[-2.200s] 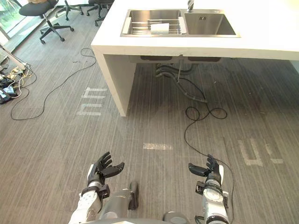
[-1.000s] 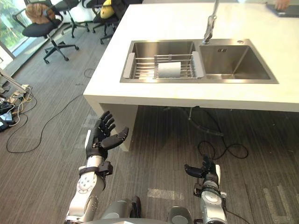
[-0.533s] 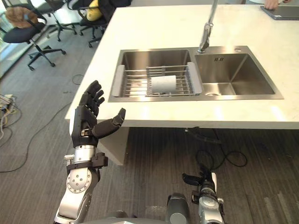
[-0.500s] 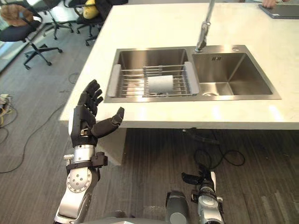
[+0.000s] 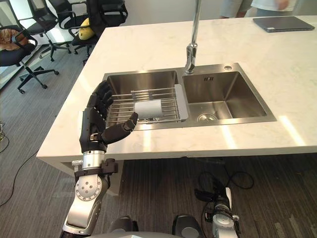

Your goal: Walk over to the sink, pick up the cup, carry it to the dishwasher, place the cup inside the dishwasher, then close the dishwasher door

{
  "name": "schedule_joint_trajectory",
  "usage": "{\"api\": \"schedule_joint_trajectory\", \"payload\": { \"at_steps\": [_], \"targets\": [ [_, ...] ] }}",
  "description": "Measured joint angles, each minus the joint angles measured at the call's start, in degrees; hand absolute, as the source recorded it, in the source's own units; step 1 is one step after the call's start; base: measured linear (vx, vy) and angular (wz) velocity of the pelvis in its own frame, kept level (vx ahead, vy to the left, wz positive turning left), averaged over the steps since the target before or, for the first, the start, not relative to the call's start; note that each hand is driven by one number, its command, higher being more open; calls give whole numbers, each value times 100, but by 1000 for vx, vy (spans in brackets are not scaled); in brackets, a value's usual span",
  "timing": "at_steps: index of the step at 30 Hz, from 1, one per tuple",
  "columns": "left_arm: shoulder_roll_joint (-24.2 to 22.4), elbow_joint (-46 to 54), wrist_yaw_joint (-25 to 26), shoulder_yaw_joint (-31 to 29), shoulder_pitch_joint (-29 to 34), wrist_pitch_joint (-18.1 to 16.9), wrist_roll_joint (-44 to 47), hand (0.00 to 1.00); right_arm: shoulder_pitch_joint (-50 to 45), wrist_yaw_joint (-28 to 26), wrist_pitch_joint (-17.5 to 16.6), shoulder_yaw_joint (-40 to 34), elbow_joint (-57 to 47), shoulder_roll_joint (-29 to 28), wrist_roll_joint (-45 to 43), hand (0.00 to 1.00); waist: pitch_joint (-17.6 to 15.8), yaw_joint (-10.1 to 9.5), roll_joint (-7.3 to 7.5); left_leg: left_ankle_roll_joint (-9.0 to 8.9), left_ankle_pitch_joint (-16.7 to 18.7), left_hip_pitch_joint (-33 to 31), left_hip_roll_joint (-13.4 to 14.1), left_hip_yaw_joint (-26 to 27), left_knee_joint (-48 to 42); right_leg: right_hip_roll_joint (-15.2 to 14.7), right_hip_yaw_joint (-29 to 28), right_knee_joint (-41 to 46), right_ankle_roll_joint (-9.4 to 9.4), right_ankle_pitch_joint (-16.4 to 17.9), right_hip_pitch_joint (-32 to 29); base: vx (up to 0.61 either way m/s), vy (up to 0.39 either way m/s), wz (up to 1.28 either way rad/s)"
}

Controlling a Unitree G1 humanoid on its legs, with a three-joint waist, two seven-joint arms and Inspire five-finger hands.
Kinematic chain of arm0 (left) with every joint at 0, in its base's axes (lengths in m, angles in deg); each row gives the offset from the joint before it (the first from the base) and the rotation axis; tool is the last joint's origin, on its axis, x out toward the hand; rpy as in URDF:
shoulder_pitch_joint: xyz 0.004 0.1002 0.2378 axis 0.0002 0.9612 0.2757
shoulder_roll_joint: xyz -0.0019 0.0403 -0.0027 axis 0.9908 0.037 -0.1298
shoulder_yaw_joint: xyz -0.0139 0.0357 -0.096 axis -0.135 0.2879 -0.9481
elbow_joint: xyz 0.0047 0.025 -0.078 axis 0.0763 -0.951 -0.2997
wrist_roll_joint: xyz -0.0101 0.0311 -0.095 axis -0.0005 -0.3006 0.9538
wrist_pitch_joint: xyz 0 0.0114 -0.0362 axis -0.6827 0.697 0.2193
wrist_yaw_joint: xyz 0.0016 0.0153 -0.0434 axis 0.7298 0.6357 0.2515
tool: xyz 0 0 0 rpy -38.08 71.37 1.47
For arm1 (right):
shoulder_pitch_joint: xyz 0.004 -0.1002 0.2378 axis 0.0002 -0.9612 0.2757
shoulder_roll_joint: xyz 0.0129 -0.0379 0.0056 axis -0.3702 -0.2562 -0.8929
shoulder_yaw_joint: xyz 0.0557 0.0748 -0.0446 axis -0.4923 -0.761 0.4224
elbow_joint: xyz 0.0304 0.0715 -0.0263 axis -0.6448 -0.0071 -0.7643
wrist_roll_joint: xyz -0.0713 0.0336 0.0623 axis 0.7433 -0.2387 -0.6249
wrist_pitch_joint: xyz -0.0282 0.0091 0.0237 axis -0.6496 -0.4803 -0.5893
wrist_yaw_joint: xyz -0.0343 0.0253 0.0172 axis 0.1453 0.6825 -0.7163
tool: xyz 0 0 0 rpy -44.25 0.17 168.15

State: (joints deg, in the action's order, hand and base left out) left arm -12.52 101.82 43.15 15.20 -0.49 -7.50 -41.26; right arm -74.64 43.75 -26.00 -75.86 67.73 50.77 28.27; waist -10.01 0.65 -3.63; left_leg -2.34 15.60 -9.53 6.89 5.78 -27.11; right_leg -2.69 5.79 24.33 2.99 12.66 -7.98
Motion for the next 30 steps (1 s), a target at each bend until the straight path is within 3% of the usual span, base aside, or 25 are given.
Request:
{"api": "schedule_joint_trajectory", "payload": {
  "at_steps": [1, 4, 10, 17, 30],
  "targets": [
    [18, -26, 10, -95, -3, 9, -135, 90, 52, -9, -1, 3, 102, -8, 1, 90, 17, -43, 0, 0, -507, 166, -130, 13, 425, -36, -165, 185, -249, 38, -61, 159, 156, -24],
    [139, -248, -4, -196, -34, 100, -283, 90, 3, -77, 7, -29, 132, -17, -1, 90, 38, -31, 61, 82, -580, 308, -327, 115, 747, -170, -247, 1, -392, 8, -7, 176, 111, -10],
    [443, -435, -265, 82, -127, 232, -444, 90, -86, -196, 7, -27, 163, -76, 0, 90, 58, 32, 75, 80, -783, 761, -455, 186, 1464, -235, -302, -333, -426, -15, 242, 108, 24, -3],
    [770, -938, -513, 215, -644, 247, -780, 90, -54, -247, 7, -25, 432, -88, 0, 90, 236, 174, 64, -21, -1091, 977, -381, 209, 2113, -91, -314, -621, -385, -174, 263, 19, -45, -5],
    [1209, -1791, -643, 215, -1200, 415, -1326, 90, -83, -359, 9, -3, 699, -18, 4, 90, 317, 358, 14, 95, -1553, 980, -425, 298, 2729, -33, -433, -1883, -494, -1111, 444, -73, 21, -6]
  ]
}}
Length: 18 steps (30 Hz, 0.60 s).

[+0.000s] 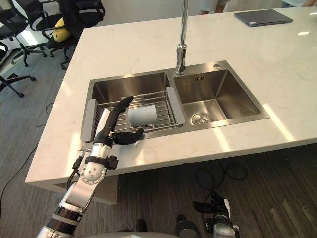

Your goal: Walk over to the sink, pick up the cup, carry it to the dishwasher, place the cup inside the dishwasher, then close the dishwasher door

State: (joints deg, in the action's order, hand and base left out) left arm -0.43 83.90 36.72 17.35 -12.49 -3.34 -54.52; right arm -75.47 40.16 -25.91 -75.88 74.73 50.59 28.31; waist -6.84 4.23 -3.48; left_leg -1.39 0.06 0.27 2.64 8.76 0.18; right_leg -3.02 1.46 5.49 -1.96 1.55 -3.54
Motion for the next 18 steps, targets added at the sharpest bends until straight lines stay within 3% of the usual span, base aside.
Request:
{"api": "schedule_joint_trajectory", "payload": {
  "at_steps": [10, 18],
  "targets": [
    [47, -283, 162, -7, -321, 167, -236, 90, -2, 2, 1, 0, 82, -16, -2, 90, 5, 24, -8, 38, -87, 2, -17, 10, 133, 2, -58, -406, -32, -252, 96, -6, 7, -4],
    [44, -469, 228, -36, -663, 268, -236, 90, 27, 3, 1, 1, 82, -28, 2, 90, 8, 158, -12, 38, -106, 30, -62, -8, 201, 20, -100, -582, -59, -324, 170, 23, -2, -3]
  ]
}}
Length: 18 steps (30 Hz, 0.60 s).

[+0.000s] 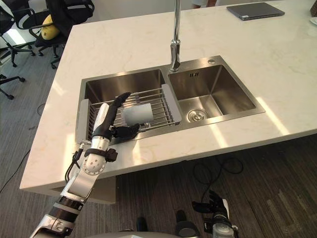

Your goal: Walk over to the sink, pick up the cup, carry it to the dishwasher, place the cup inside the dishwasher, then close the dishwasher door

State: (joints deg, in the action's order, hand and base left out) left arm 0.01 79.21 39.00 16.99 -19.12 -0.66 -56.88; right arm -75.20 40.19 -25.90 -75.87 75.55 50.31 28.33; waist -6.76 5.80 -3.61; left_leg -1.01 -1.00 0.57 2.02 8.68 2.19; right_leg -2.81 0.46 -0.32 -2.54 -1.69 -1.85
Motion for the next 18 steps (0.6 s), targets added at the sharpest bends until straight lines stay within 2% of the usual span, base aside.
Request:
{"api": "schedule_joint_trajectory", "payload": {
  "at_steps": [10, 18],
  "targets": [
    [49, -450, 158, -13, -306, 150, -445, 90, -35, 3, 0, 8, 1, -4, -1, 90, 22, 18, -40, -24, 15, -34, 13, 169, 30, 4, -183, -306, 11, -244, -9, -48, 1, -10],
    [447, -744, -81, 51, -764, 159, -878, 90, -51, -9, 4, 7, 2, -10, -1, 90, 24, 146, -43, 9, -9, -33, 2, 195, 81, 18, -205, -352, 1, -253, -29, -1, 0, -1]
  ]
}}
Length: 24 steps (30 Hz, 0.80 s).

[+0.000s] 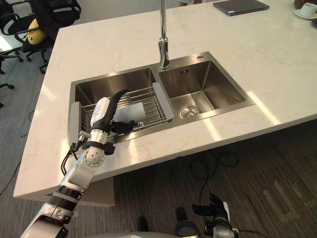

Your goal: Walk over to the sink, pick up the cup, carry it to the dishwasher, place the cup inside the dishwasher, then close the dishwasher door

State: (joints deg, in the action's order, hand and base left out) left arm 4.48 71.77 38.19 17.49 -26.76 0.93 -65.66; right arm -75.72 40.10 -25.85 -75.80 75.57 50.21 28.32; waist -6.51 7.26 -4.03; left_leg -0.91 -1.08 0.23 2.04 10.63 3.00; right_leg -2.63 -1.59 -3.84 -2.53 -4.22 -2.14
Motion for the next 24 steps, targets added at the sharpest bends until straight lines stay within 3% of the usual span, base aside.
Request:
{"api": "schedule_joint_trajectory", "payload": {
  "at_steps": [10, 24],
  "targets": [
    [299, -624, -63, 93, -659, 41, -5, 90, 2, -39, -2, 43, 0, -14, -3, 90, 0, 18, 0, 1, -1, 1, -5, 0, 28, 2, 0, -22, 0, -1, -1, 0, 0, 0],
    [498, -1106, -194, 91, -749, 146, -5, 90, -1, -76, -1, 198, 13, -107, -9, 90, -17, 69, 14, -3, 2, -14, -3, 19, 71, 7, -12, -43, -1, 0, -33, 0, 0, 0]
  ]
}}
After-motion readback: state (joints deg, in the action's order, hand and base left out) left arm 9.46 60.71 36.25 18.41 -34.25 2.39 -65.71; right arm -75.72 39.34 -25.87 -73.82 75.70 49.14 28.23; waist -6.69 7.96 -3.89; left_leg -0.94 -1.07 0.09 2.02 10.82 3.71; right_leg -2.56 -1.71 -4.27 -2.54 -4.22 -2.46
